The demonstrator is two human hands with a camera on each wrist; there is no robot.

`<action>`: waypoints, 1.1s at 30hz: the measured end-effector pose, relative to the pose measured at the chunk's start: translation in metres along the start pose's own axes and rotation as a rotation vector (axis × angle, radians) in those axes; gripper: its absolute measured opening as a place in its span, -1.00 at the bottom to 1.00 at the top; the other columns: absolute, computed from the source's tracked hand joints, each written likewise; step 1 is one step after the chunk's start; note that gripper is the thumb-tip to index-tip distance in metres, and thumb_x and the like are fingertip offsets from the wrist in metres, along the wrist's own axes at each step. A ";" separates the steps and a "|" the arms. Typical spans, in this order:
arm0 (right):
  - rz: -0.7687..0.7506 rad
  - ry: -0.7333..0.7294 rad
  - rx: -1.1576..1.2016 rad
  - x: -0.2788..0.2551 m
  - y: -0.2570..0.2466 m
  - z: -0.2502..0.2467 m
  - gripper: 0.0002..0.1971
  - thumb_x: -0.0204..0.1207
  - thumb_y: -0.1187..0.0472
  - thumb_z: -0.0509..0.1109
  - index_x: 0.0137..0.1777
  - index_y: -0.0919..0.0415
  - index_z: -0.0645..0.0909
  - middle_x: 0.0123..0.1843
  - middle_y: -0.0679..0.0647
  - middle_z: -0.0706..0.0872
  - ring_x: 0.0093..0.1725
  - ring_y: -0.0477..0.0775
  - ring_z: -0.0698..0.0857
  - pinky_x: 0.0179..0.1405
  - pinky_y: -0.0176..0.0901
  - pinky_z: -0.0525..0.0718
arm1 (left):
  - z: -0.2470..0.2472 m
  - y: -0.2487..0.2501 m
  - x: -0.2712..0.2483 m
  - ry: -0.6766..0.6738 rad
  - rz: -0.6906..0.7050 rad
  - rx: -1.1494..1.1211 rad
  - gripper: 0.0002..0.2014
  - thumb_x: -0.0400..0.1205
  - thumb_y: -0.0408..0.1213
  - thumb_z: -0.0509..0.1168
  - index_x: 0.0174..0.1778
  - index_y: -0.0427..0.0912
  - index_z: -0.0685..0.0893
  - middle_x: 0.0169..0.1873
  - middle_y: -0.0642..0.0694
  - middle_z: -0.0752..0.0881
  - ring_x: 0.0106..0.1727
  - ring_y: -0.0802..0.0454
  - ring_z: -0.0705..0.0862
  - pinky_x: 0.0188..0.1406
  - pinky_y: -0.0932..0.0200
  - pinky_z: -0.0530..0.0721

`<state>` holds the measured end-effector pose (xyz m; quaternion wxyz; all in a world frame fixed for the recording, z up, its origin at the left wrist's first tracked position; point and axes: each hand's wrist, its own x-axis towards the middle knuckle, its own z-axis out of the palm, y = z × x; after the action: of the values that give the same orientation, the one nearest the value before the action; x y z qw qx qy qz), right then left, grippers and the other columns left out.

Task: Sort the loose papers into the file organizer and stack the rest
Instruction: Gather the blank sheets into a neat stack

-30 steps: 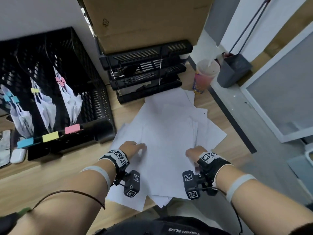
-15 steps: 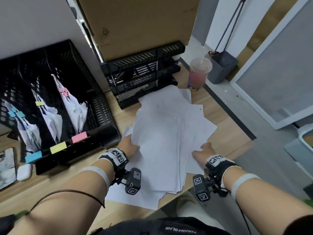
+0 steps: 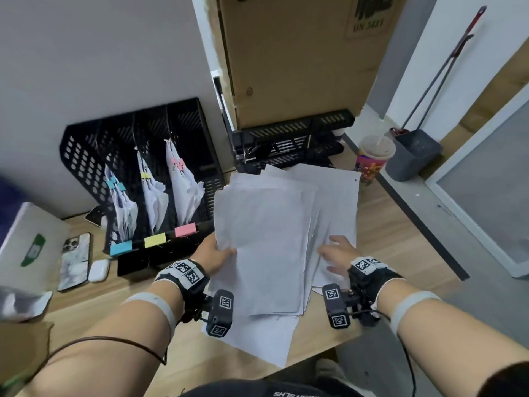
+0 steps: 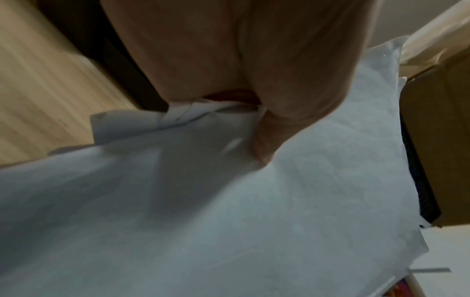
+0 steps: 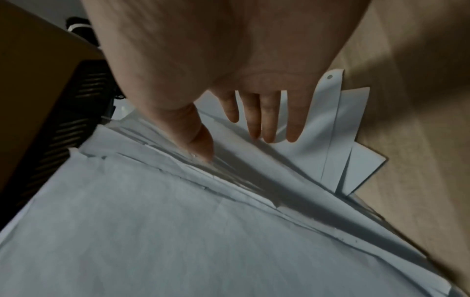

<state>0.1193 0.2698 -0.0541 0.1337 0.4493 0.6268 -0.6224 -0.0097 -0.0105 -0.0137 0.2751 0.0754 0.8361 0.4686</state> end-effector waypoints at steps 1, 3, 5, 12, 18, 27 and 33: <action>-0.033 0.027 -0.041 0.000 -0.003 0.002 -0.25 0.53 0.22 0.45 0.66 0.10 0.17 0.52 0.20 0.42 0.48 0.22 0.49 0.45 0.16 0.53 | -0.003 0.000 -0.004 -0.005 -0.009 -0.039 -0.64 0.51 -0.46 0.40 0.24 -0.19 0.71 0.12 -0.15 0.82 0.20 -0.18 0.77 0.31 -0.19 0.69; -0.116 0.132 -0.195 0.001 -0.005 0.002 -0.25 0.52 0.20 0.44 0.66 0.10 0.17 0.60 0.24 0.37 0.53 0.25 0.45 0.50 0.08 0.46 | -0.007 -0.007 -0.007 -0.013 -0.049 -0.071 -0.62 0.45 -0.44 0.40 0.21 -0.18 0.73 0.07 -0.15 0.83 0.17 -0.19 0.78 0.31 -0.24 0.68; -0.149 0.136 -0.425 -0.002 0.000 0.000 -0.25 0.52 0.20 0.40 0.68 0.11 0.18 0.64 0.25 0.34 0.56 0.26 0.43 0.49 -0.03 0.42 | -0.010 -0.015 -0.011 -0.021 -0.107 -0.044 -0.65 0.45 -0.50 0.40 0.13 -0.12 0.71 0.03 -0.14 0.82 0.15 -0.21 0.77 0.31 -0.24 0.68; -0.033 -0.025 -1.063 -0.003 0.050 0.018 -0.30 0.57 0.15 0.19 0.71 0.03 0.08 0.77 0.19 -0.14 0.74 0.28 -0.05 0.69 0.08 0.15 | 0.007 -0.044 -0.018 -0.036 -0.221 0.296 -0.64 0.52 -0.52 0.31 0.23 -0.20 0.67 0.04 -0.17 0.74 0.12 -0.17 0.70 0.10 0.07 0.65; -0.012 0.022 -1.122 -0.002 0.044 0.024 -0.36 0.56 0.15 0.19 0.66 0.06 0.16 0.72 0.20 0.02 0.69 0.40 0.06 0.62 0.19 0.28 | 0.000 -0.046 -0.017 0.063 -0.186 0.289 -0.51 0.54 -0.50 0.20 0.41 -0.14 0.61 0.26 -0.19 0.72 0.31 -0.21 0.66 0.20 0.11 0.55; 0.095 0.083 -1.151 -0.014 0.022 0.041 -0.45 0.51 0.11 0.21 0.51 0.13 0.27 0.51 0.22 0.30 0.53 0.35 0.35 0.48 0.14 0.45 | -0.074 -0.031 -0.033 0.283 0.039 0.204 -0.40 0.55 -0.56 0.17 0.54 -0.10 0.51 0.18 -0.12 0.70 0.23 -0.05 0.61 0.30 0.13 0.53; -0.143 -0.023 -0.482 -0.024 -0.037 0.064 -0.21 0.48 0.09 0.50 0.65 0.21 0.23 0.59 0.20 0.42 0.57 0.22 0.44 0.48 -0.08 0.42 | -0.100 -0.016 -0.038 0.317 0.207 0.026 -0.67 0.55 -0.56 0.27 0.19 -0.20 0.69 0.09 -0.20 0.75 0.17 -0.13 0.69 0.20 0.01 0.66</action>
<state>0.0805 0.2090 -0.0250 0.1998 0.3515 0.7858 -0.4680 -0.0286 -0.1081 0.0286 0.0892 0.0899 0.8628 0.4894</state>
